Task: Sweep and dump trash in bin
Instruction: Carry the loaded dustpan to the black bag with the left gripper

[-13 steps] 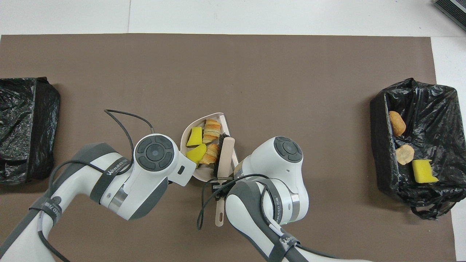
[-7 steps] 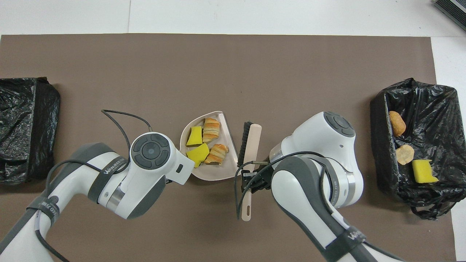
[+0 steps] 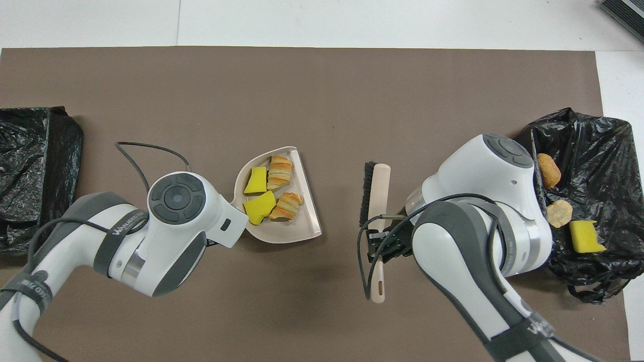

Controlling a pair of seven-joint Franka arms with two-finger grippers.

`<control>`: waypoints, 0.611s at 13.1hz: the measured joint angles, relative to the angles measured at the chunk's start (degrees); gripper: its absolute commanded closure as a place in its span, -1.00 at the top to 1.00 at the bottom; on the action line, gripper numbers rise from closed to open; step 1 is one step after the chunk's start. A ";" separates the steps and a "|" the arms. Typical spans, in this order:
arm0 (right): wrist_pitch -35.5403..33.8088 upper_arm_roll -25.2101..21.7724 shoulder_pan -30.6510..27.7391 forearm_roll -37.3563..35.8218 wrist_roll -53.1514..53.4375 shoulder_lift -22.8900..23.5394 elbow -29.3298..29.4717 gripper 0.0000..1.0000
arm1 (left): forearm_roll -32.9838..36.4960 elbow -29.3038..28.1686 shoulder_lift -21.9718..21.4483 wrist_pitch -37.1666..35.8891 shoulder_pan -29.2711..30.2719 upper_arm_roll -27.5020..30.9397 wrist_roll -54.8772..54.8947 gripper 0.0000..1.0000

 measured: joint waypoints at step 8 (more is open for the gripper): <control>-2.91 -0.06 -9.71 -17.87 -6.60 -2.31 -5.58 -1.00 | -1.90 8.29 -2.10 -4.96 17.78 0.64 25.32 -1.00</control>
